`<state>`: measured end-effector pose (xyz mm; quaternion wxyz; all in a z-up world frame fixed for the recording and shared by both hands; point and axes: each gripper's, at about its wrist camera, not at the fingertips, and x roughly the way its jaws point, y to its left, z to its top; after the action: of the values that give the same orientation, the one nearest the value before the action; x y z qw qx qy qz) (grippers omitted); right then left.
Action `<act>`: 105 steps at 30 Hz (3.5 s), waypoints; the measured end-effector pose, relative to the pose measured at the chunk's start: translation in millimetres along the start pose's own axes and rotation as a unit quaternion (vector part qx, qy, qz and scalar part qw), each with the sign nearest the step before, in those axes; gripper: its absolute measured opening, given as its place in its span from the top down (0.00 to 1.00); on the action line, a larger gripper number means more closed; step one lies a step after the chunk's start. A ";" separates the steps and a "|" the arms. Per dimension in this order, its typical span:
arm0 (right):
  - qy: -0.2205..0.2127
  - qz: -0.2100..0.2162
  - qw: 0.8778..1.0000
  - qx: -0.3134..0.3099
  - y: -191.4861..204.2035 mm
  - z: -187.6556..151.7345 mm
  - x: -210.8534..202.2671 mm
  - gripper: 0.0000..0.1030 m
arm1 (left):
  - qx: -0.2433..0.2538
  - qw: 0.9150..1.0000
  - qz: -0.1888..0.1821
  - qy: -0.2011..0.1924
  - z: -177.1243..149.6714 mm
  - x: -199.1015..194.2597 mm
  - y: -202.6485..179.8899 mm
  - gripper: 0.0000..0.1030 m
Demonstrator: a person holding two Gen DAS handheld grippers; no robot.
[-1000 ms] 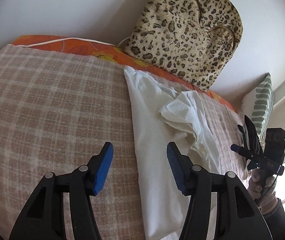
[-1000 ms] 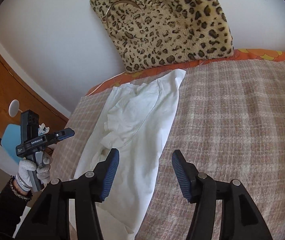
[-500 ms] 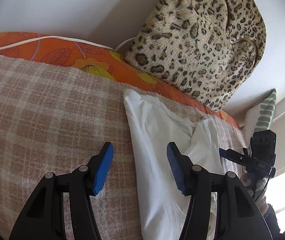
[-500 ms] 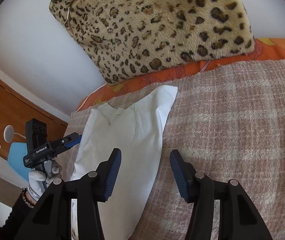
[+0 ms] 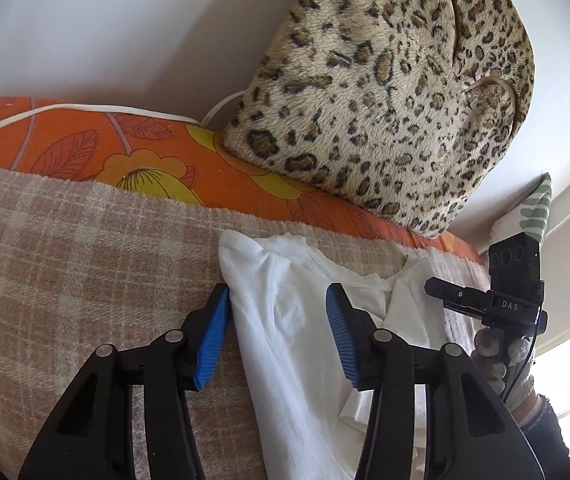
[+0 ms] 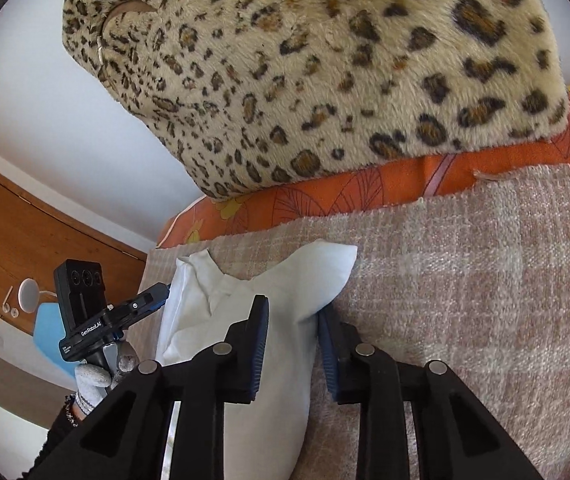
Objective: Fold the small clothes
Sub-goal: 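Move both tools to the collar end and close them on it, then lift the collar end with both tools and fold it over toward the hem, then lower the collar fold onto the shirt and open both tools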
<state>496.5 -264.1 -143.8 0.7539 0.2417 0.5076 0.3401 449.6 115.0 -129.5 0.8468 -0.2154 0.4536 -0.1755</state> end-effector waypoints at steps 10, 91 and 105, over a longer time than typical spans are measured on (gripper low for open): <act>-0.024 -0.016 0.999 -0.042 12.6 12.9 -10.2 0.98 | -0.004 1.000 0.002 -0.008 11.2 6.1 3.1 0.96; -0.014 -0.120 0.966 -0.229 192.7 -325.0 -141.9 0.98 | 0.188 0.981 0.044 0.007 -267.2 -192.4 -106.8 0.95; 0.005 -0.173 0.942 -0.286 187.7 -350.3 -137.1 0.98 | 0.207 0.975 0.067 0.038 -288.3 -206.7 -94.4 0.87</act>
<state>85.9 -238.9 -57.1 0.8361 -0.0772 0.4263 0.3366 87.7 77.7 -79.8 0.8649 0.0027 0.4527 -0.2167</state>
